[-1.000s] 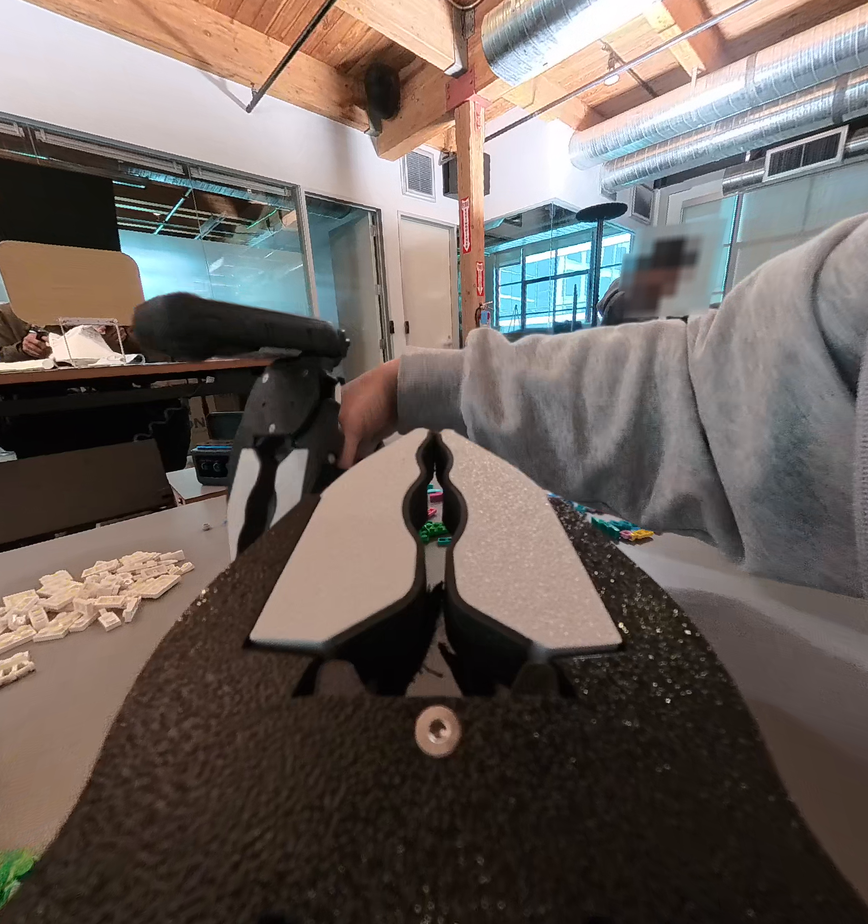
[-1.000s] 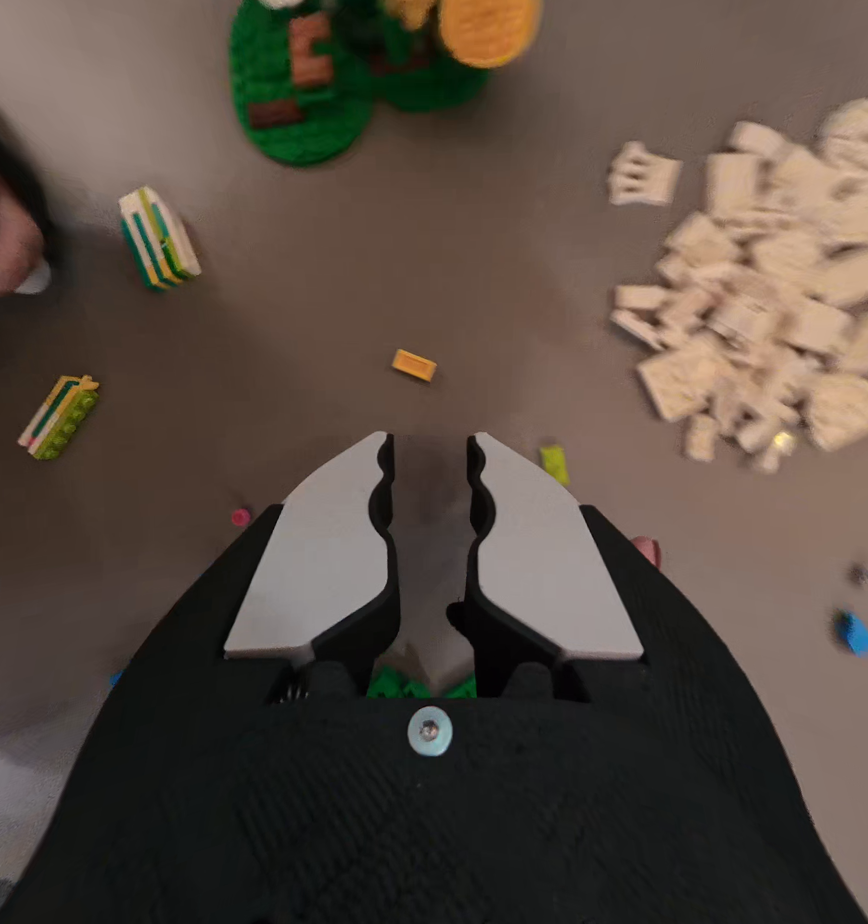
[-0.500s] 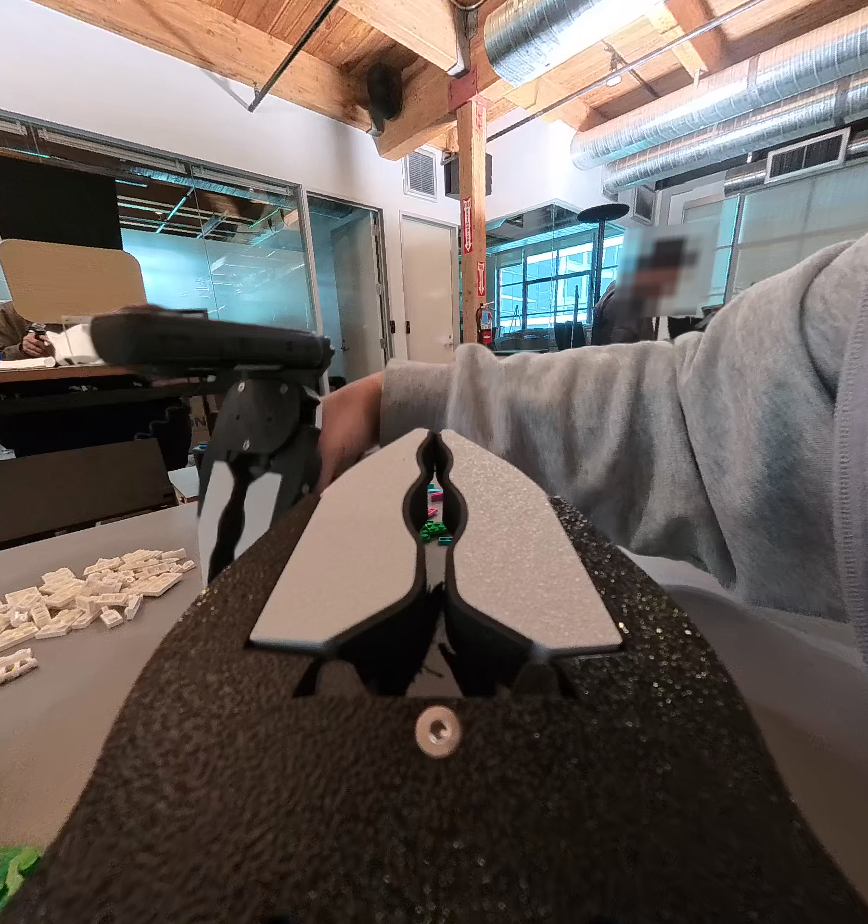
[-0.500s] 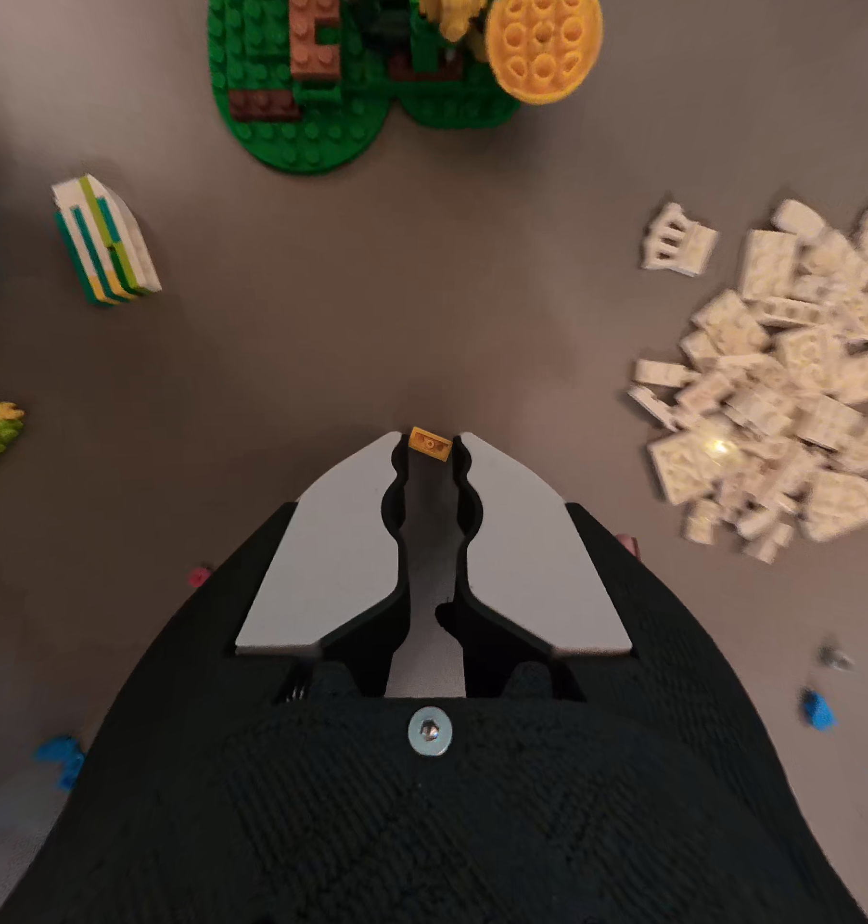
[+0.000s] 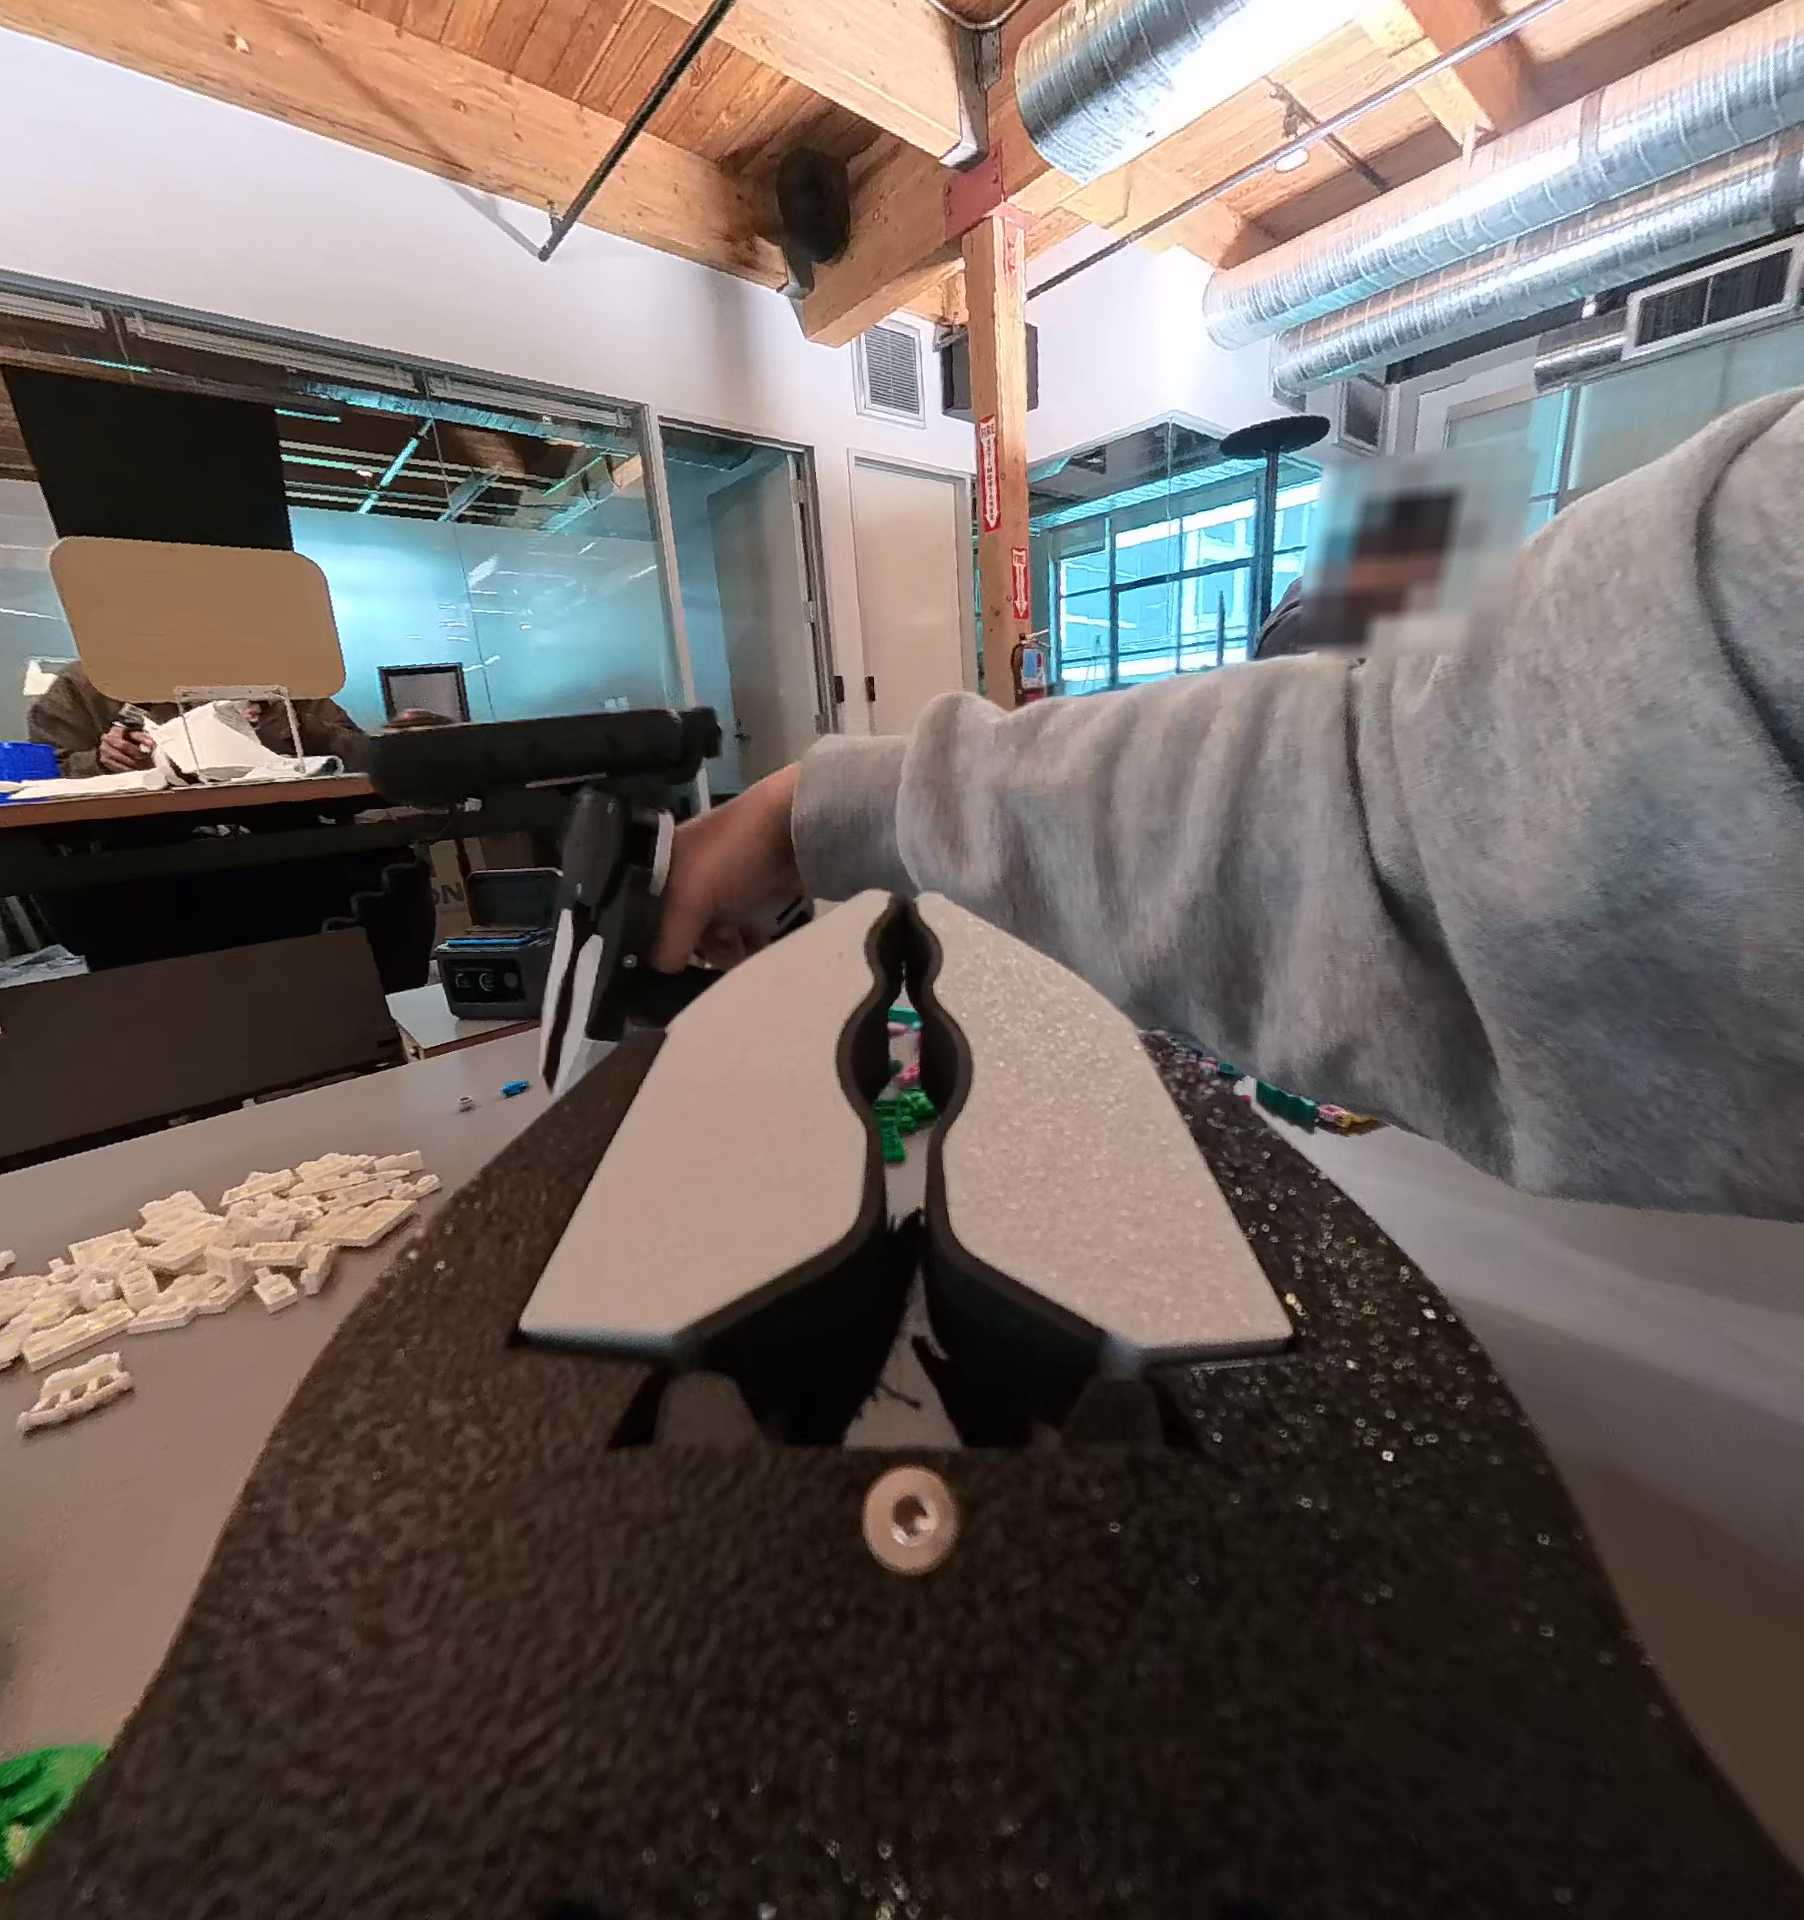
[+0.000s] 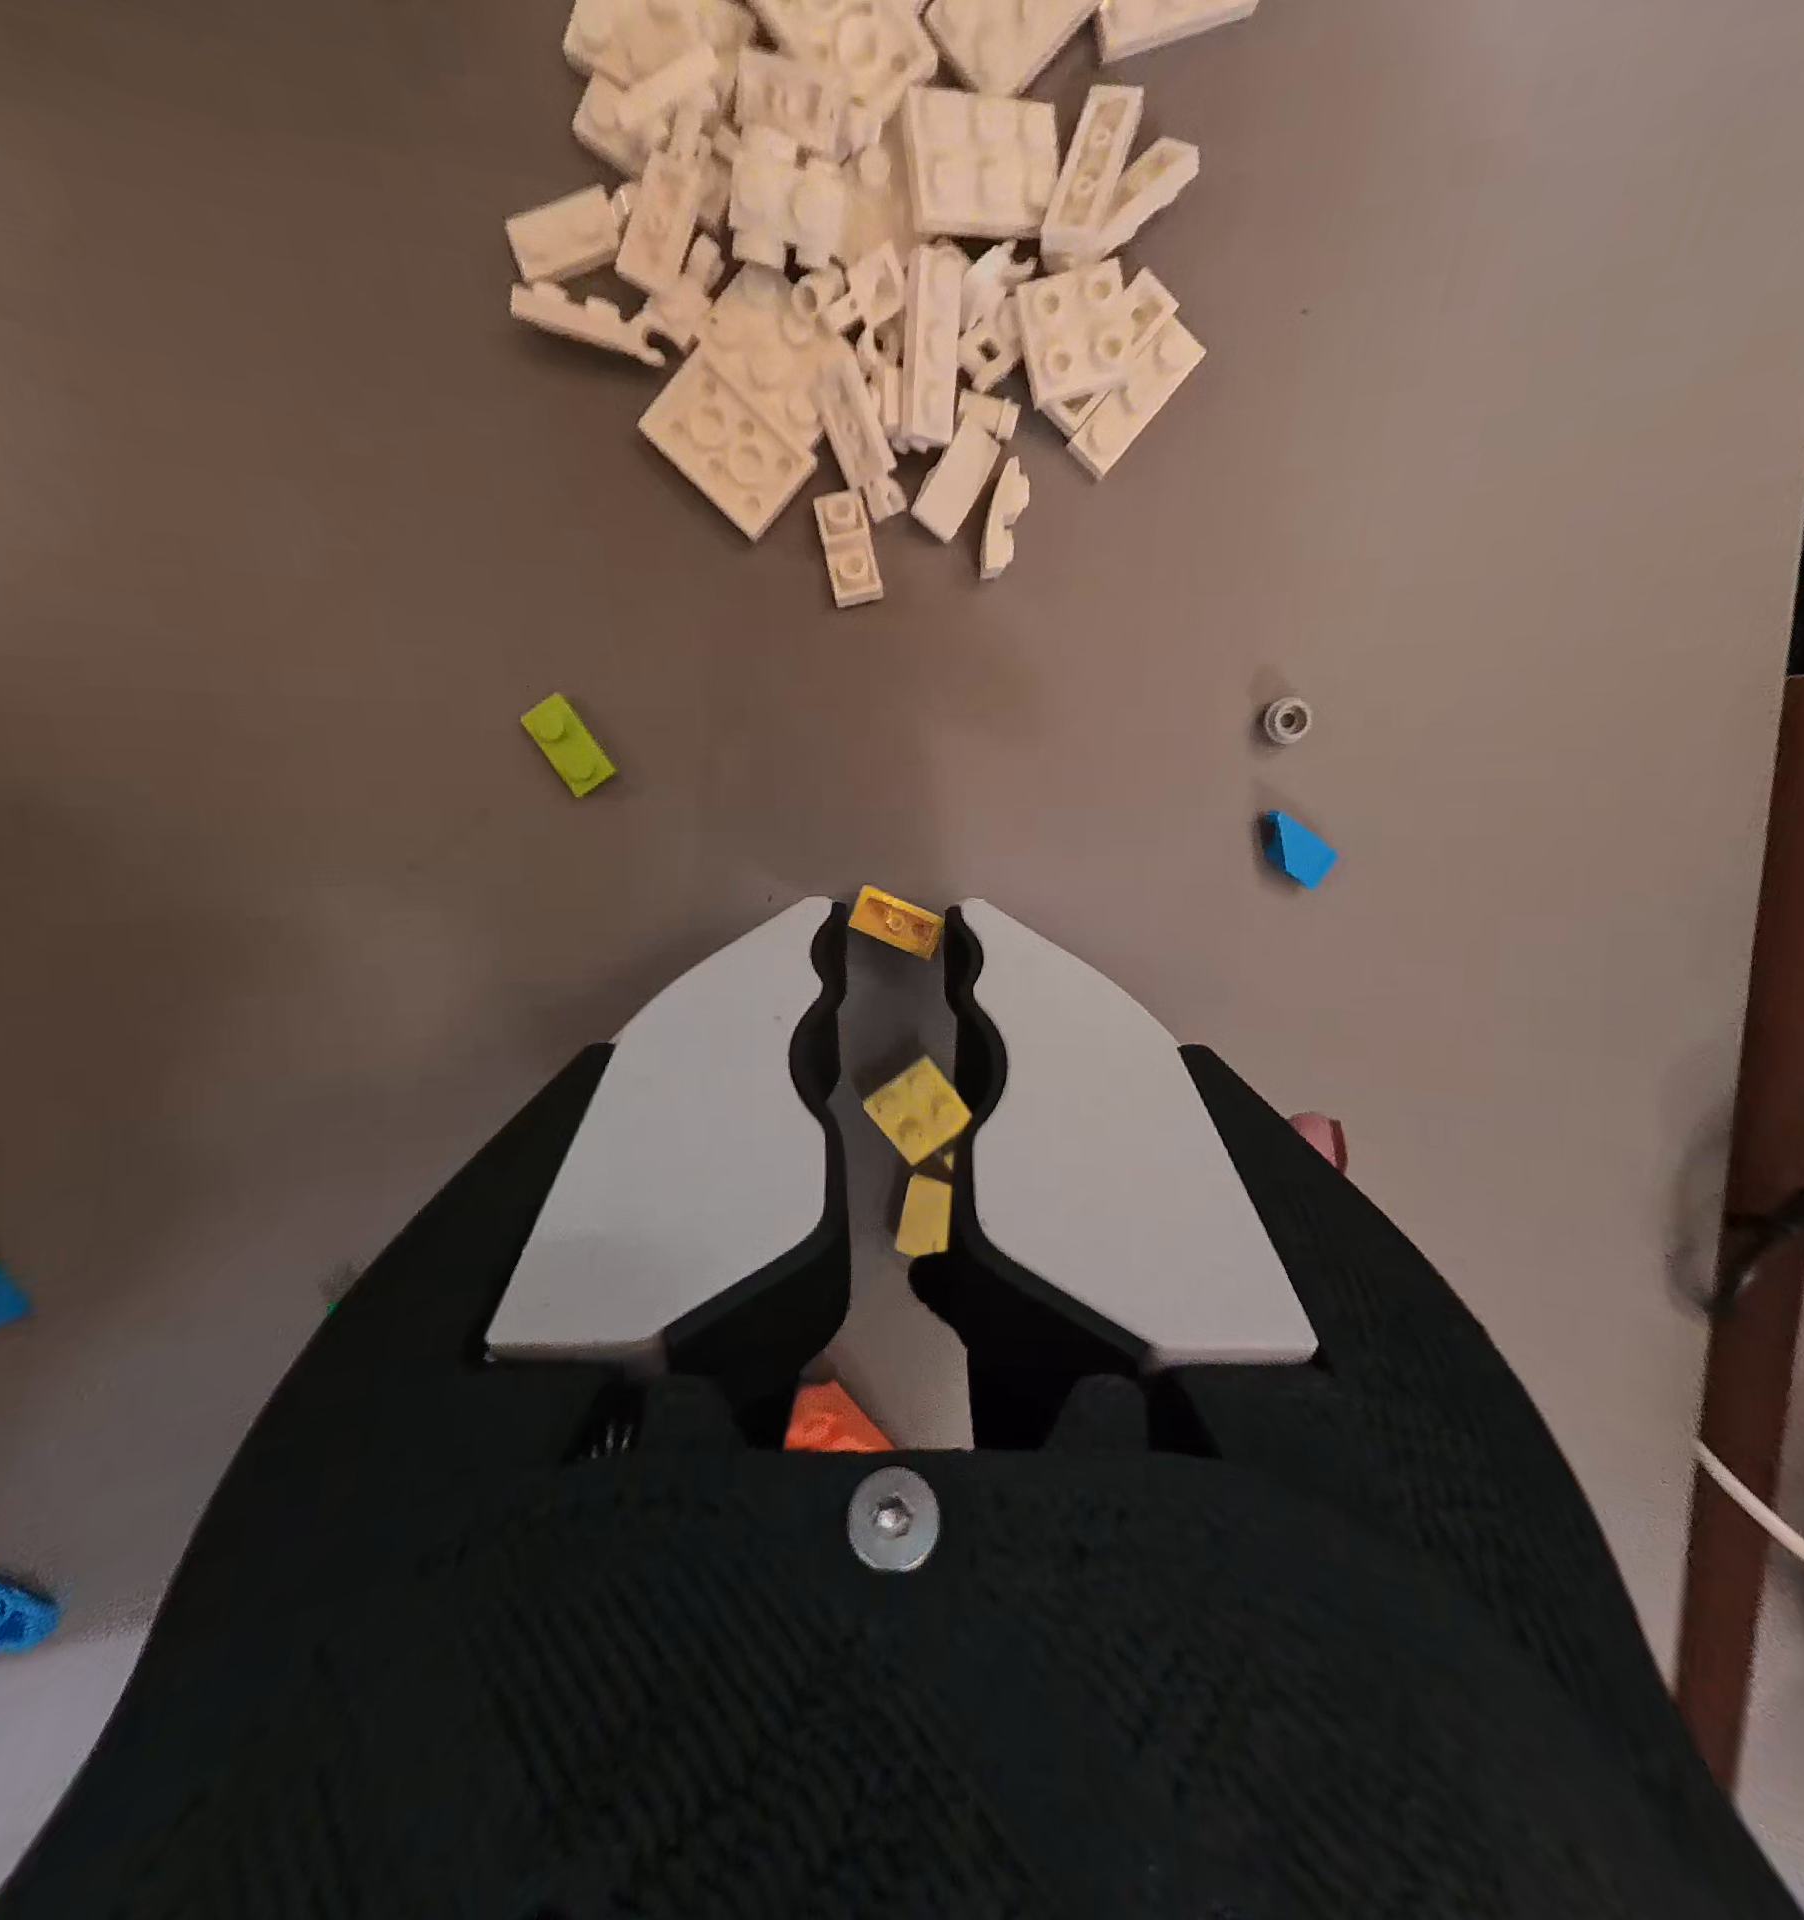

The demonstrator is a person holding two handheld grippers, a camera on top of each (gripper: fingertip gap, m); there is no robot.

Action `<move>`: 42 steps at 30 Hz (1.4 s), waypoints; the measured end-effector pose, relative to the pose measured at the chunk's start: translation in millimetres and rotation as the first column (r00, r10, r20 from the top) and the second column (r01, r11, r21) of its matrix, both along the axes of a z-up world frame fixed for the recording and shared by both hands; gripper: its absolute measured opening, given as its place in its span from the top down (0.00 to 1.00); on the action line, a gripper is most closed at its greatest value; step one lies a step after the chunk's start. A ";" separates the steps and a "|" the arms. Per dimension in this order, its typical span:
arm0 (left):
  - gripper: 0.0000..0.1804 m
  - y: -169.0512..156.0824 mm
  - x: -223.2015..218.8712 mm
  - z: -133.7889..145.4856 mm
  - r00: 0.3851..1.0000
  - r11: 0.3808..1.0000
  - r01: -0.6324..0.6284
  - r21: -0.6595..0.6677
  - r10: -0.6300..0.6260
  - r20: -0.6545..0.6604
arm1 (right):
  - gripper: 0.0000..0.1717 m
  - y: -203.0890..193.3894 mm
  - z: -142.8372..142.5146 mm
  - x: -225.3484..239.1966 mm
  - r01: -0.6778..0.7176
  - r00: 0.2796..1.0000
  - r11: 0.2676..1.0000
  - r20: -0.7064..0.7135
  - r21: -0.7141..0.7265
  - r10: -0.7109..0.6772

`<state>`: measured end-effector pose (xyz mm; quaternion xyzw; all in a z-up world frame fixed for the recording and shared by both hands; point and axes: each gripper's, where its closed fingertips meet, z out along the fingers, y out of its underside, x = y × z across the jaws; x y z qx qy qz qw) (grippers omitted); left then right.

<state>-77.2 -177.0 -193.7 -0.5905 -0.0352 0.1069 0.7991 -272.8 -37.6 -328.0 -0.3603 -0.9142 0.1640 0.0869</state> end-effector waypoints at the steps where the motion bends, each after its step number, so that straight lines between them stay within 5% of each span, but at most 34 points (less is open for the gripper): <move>1: 1.00 -2.6 -2.6 1.6 1.000 1.000 -0.023 0.008 0.023 -0.006 | 0.84 -0.1 0.9 -1.1 0.017 1.000 1.000 -0.013 -0.017 -0.018; 6: 1.00 -48.5 -39.6 28.1 0.960 0.947 -0.267 0.178 0.277 -0.035 | 0.76 -6.6 38.9 11.8 0.085 0.971 0.985 -0.207 -0.149 -0.115; 10: 1.00 -59.9 -56.5 26.7 0.947 0.935 -0.311 0.171 0.321 -0.029 | 0.82 -70.7 67.8 96.2 -0.076 0.965 0.928 -0.260 -0.364 -0.023; 16: 1.00 -53.1 -59.1 19.8 0.957 0.949 -0.286 0.133 0.290 -0.010 | 0.80 -149.7 27.5 218.1 -0.208 0.973 0.880 -0.181 -0.427 0.142; 22: 1.00 -66.2 -72.9 20.4 0.948 0.942 -0.315 0.118 0.319 -0.008 | 0.79 -164.9 -1.8 231.3 -0.188 0.974 0.926 -0.186 -0.326 0.132; 26: 1.00 -48.0 -65.5 6.3 0.983 0.984 -0.178 0.022 0.177 0.054 | 0.86 -165.3 -1.3 227.1 -0.214 0.956 0.940 -0.256 -0.265 0.145; 29: 0.95 -31.8 -53.0 -3.3 0.988 0.999 -0.031 -0.026 0.034 0.148 | 0.90 -145.3 18.3 202.5 -0.204 0.836 0.976 -0.532 -0.081 0.131; 33: 0.88 -14.4 -36.2 -14.0 0.950 0.986 0.151 -0.067 -0.126 0.284 | 0.91 -125.6 74.7 179.3 -0.097 0.540 0.995 -0.841 -0.016 0.038; 38: 0.80 4.2 -3.4 -22.2 0.862 0.923 0.381 -0.058 -0.332 0.382 | 0.92 -132.4 106.9 186.8 -0.103 0.323 0.994 -0.944 0.040 0.071; 42: 0.96 5.0 3.8 -19.6 0.828 0.901 0.434 -0.003 -0.397 0.396 | 0.92 -143.6 110.5 192.5 -0.106 0.234 0.983 -0.957 0.148 0.169</move>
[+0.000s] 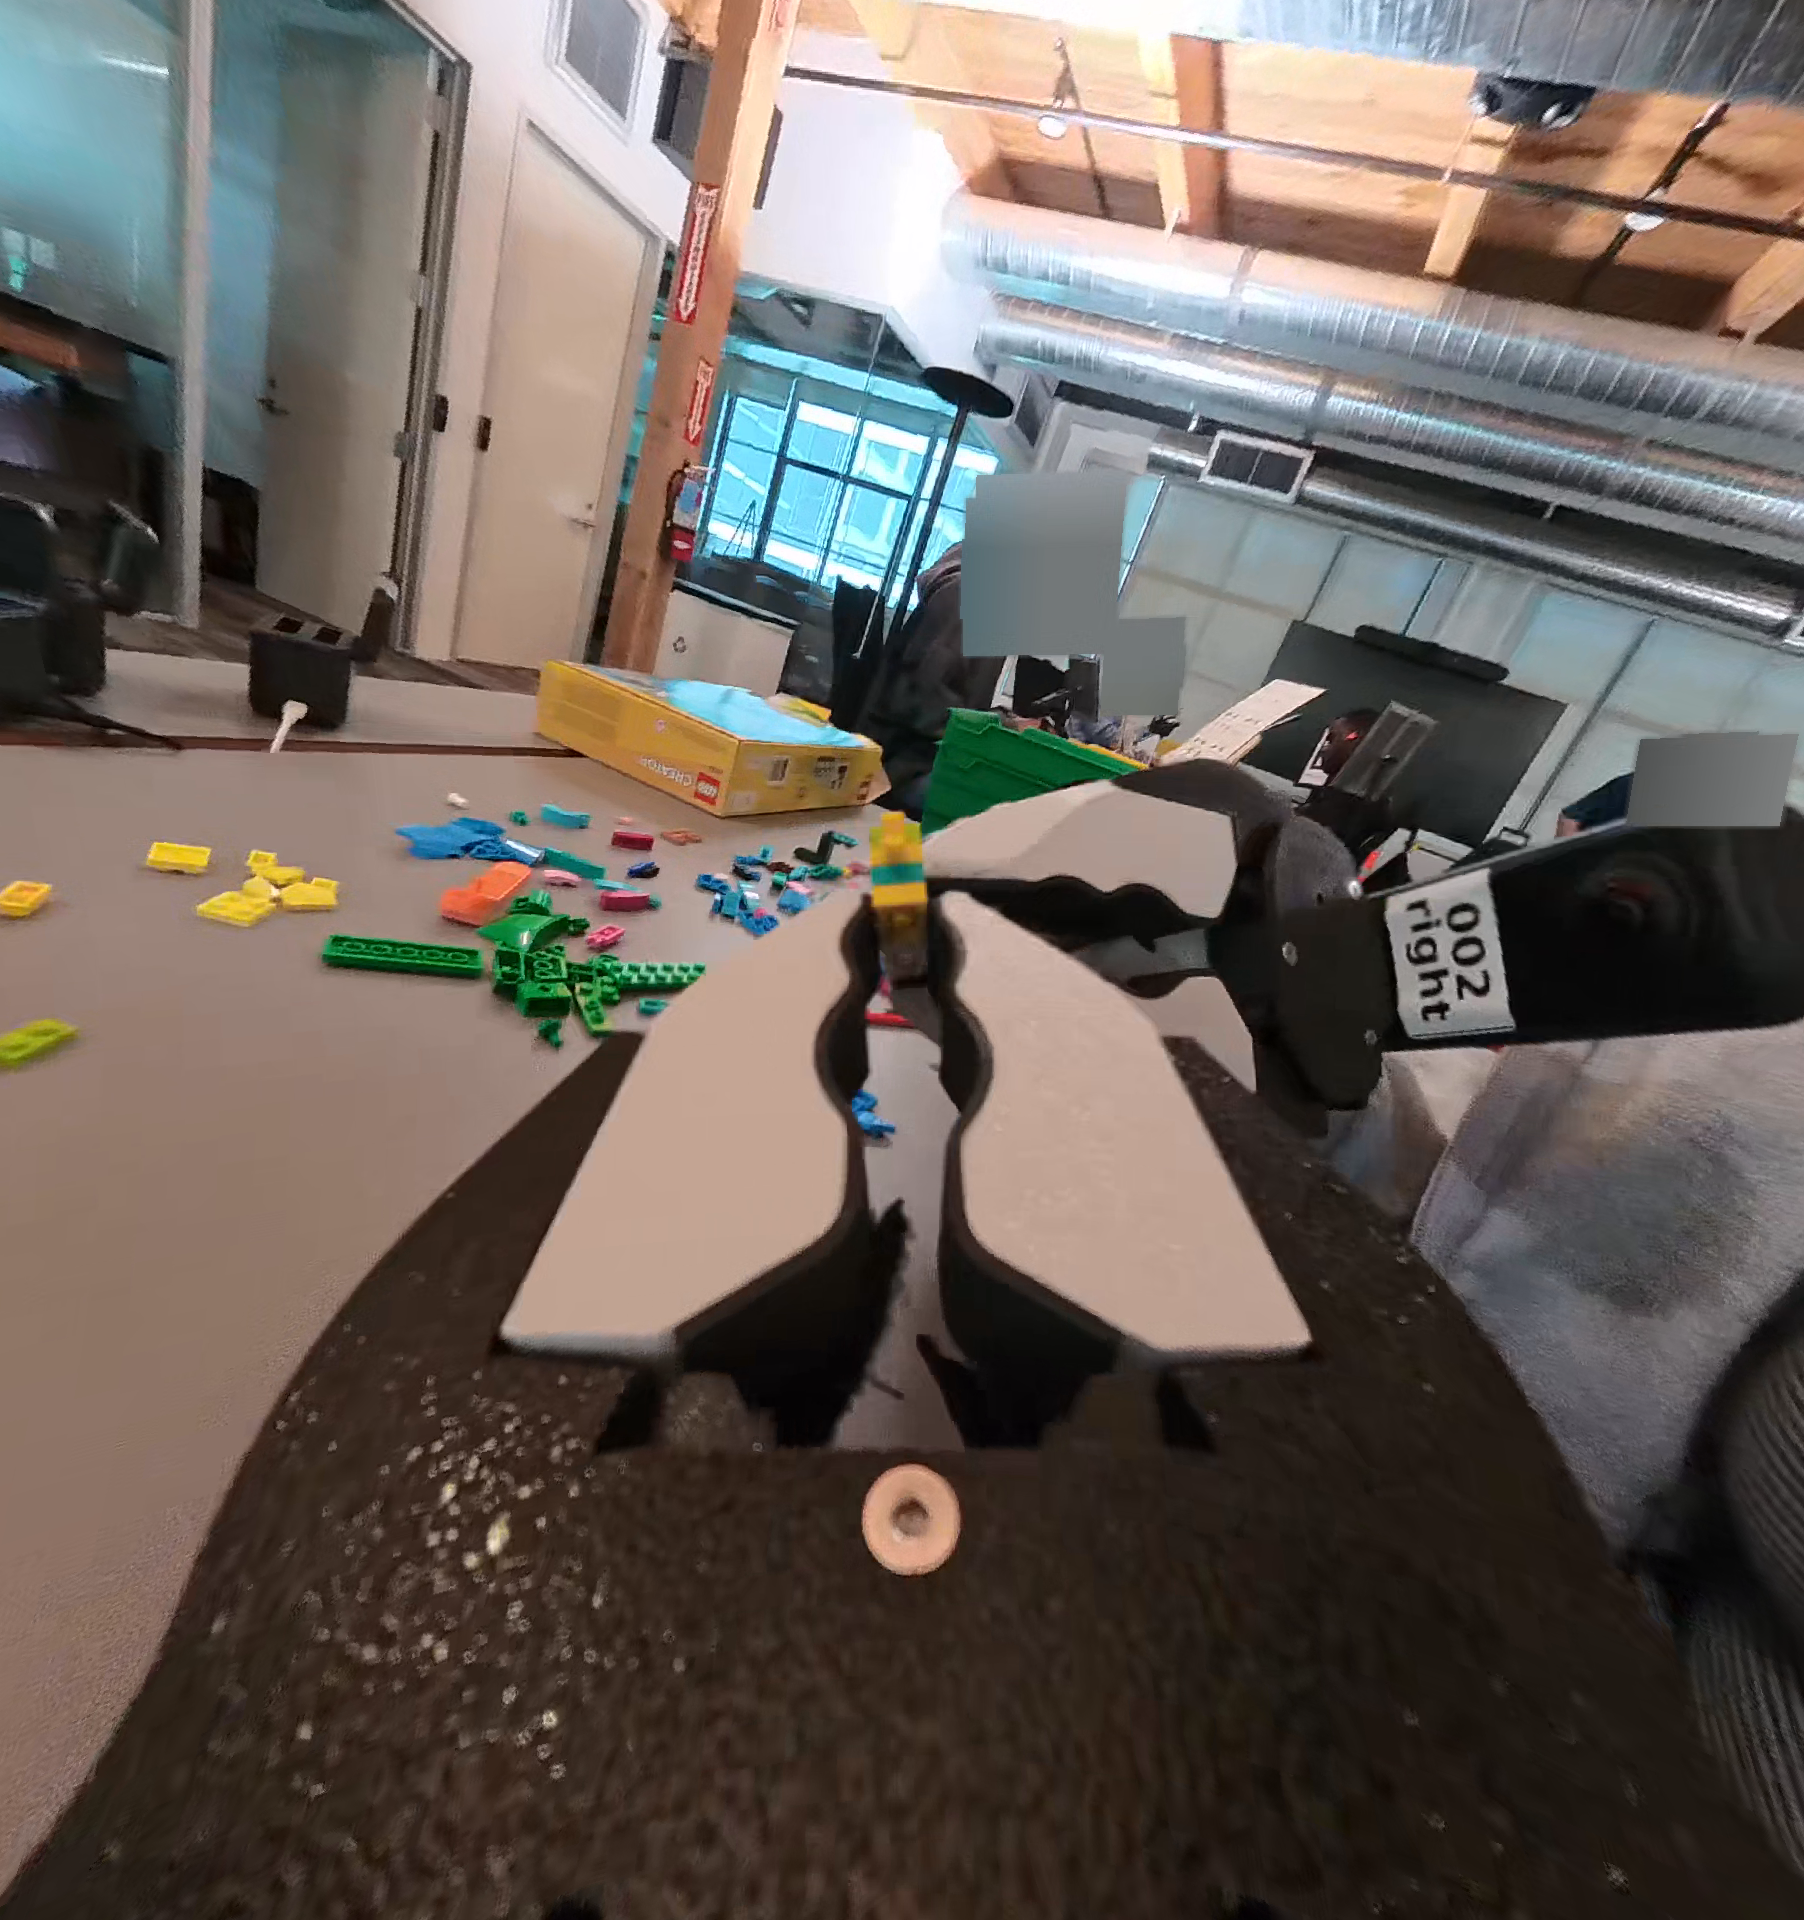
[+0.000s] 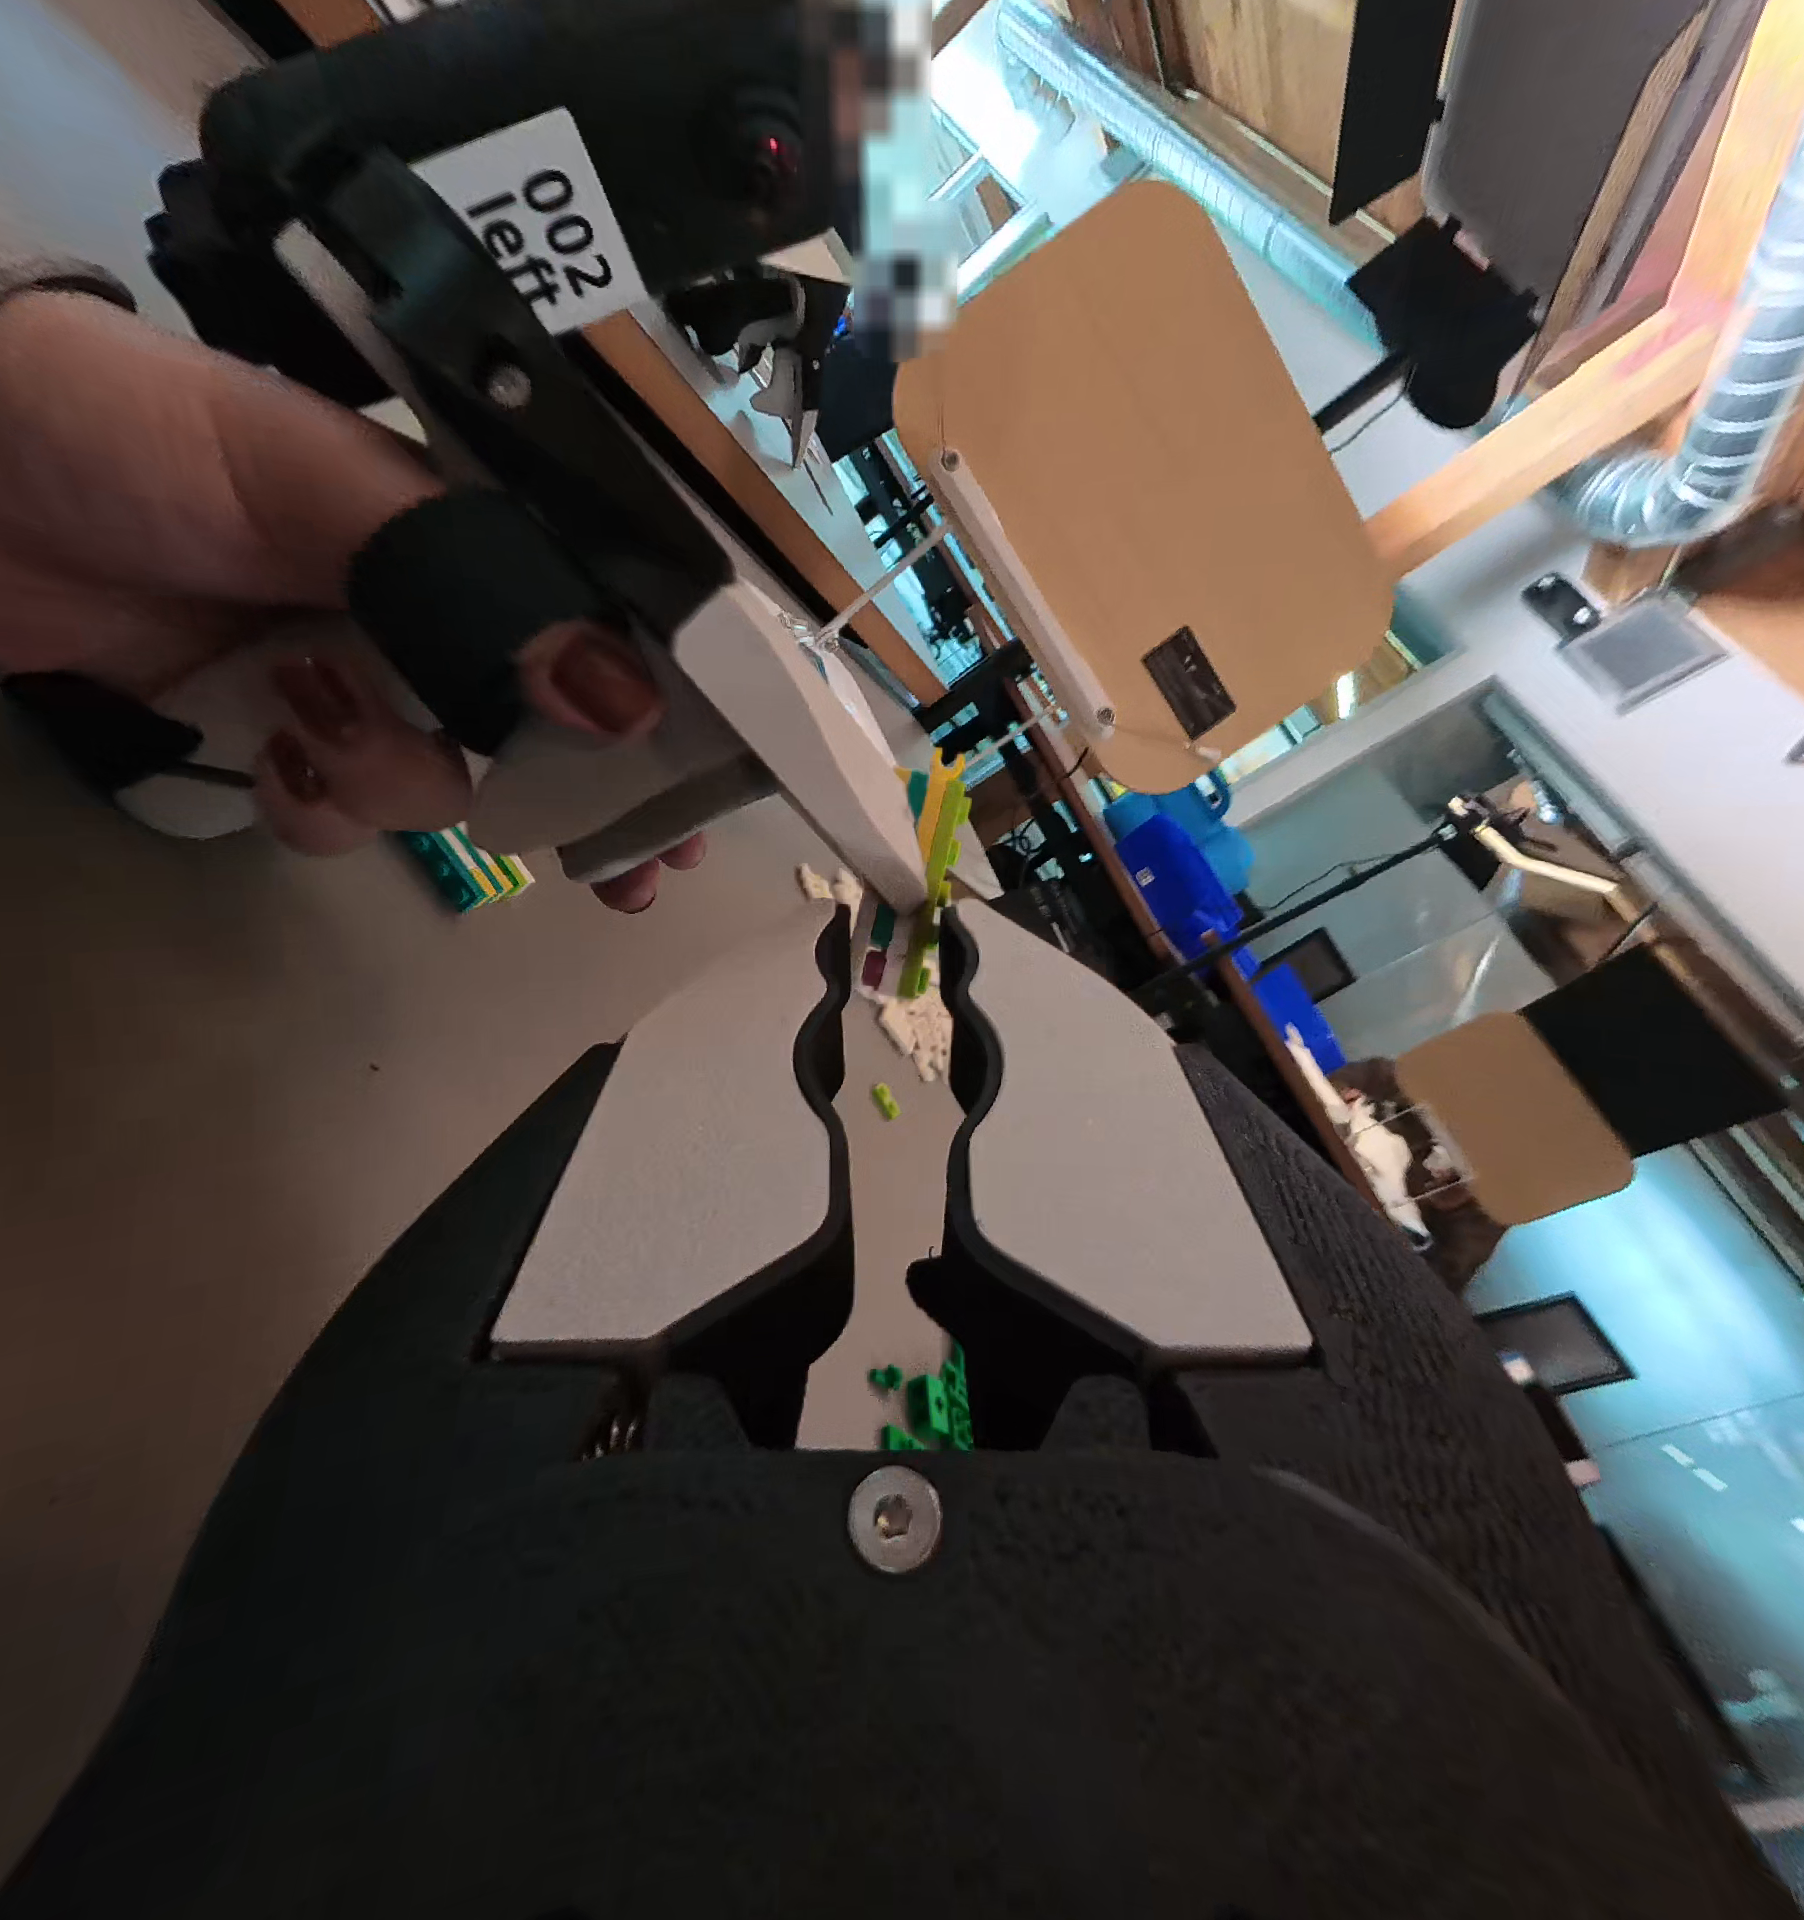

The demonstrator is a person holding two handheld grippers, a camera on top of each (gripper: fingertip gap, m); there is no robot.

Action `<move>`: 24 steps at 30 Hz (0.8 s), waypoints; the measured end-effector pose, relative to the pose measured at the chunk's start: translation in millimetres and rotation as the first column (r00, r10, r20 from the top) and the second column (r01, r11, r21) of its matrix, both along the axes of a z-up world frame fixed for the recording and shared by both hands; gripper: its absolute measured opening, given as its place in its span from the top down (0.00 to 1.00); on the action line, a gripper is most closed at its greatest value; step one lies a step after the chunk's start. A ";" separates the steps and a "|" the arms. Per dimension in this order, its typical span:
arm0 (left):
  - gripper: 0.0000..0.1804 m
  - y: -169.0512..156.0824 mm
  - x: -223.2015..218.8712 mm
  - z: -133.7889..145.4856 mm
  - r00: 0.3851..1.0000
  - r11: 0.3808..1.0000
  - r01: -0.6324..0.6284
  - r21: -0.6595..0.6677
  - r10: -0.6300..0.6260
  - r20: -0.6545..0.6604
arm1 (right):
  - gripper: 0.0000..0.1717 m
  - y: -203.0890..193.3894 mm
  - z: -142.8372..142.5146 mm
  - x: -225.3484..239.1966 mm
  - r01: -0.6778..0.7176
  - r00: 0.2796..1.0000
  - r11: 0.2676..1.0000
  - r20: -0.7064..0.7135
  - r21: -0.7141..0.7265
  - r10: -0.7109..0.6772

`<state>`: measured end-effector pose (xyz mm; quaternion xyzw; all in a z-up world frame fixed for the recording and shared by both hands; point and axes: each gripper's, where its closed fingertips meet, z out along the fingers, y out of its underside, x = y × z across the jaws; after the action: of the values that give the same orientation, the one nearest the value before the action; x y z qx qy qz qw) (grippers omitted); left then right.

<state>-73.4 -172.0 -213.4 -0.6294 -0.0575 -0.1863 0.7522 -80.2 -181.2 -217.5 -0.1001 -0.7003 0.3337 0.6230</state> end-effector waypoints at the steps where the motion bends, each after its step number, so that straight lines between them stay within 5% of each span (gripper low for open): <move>1: 0.96 -1.3 0.7 1.1 1.000 1.000 0.005 0.011 -0.005 -0.006 | 0.92 -1.5 1.2 0.8 0.001 1.000 1.000 -0.016 0.012 -0.001; 6: 0.96 -3.5 13.5 -2.2 0.990 0.990 0.131 -0.044 -0.133 -0.041 | 0.88 -6.3 -2.0 15.8 -0.179 0.979 0.982 0.086 -0.058 0.183; 10: 0.96 -3.2 32.6 -17.3 0.956 0.956 0.244 -0.164 -0.266 -0.127 | 0.86 -4.8 -3.5 36.1 -0.283 0.791 0.819 0.361 -0.500 0.494; 13: 0.95 -2.0 42.2 -29.0 0.931 0.934 0.272 -0.231 -0.316 -0.180 | 0.91 -4.8 -4.7 44.6 -0.257 0.660 0.705 0.412 -0.661 0.628; 24: 0.95 -7.1 62.8 -39.9 0.857 0.892 0.330 -0.309 -0.420 -0.298 | 0.97 -11.8 -20.9 55.2 -0.255 0.557 0.715 0.506 -0.651 0.659</move>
<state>-10.6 -179.2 -253.3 -0.7402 0.1817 -0.2044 0.6143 -25.0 -193.1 -238.4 -0.1862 -0.7692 0.5954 0.1388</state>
